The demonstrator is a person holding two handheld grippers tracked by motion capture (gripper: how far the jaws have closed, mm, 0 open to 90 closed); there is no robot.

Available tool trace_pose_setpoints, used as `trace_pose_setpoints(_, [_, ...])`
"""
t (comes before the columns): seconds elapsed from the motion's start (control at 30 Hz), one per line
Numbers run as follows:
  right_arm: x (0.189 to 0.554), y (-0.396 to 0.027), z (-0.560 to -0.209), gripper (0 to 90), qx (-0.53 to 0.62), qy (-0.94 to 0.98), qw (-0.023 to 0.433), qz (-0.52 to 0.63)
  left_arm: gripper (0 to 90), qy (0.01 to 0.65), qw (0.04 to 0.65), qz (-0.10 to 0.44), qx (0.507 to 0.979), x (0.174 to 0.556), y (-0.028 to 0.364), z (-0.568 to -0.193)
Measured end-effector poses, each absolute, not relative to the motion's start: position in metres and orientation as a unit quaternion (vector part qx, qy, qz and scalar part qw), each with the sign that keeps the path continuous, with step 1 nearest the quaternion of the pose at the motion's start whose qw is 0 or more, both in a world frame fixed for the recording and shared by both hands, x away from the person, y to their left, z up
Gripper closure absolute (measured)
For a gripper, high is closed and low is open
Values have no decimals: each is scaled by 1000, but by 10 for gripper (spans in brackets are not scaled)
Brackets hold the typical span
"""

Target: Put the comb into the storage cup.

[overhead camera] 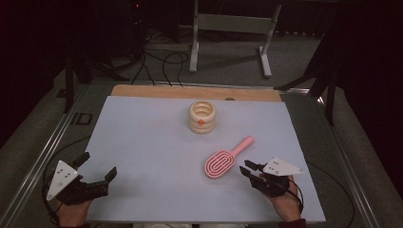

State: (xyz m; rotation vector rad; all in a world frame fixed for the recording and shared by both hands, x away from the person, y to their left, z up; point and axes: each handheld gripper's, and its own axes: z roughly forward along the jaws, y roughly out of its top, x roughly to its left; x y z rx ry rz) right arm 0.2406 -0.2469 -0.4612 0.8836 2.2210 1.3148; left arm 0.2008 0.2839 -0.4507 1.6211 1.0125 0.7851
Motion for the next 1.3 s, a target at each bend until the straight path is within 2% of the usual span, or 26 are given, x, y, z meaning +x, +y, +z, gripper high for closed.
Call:
trace_pose_setpoints(0.07, [242,-244,-463,889,305,805,207,464,0,420,511,326,675,201,283,-451])
trace_pose_setpoints(0.1, [242,-241,-464,900,301,808,207,461,0,421,511,326,675,201,283,-451])
trace_pose_setpoints(0.93, [254,-182,-497,900,221,885,159,376,0,424,508,331,673,201,284,-454])
trace_pose_setpoints(1.3, [265,-166,-500,900,208,898,157,354,0,425,506,333,673,201,284,-454])
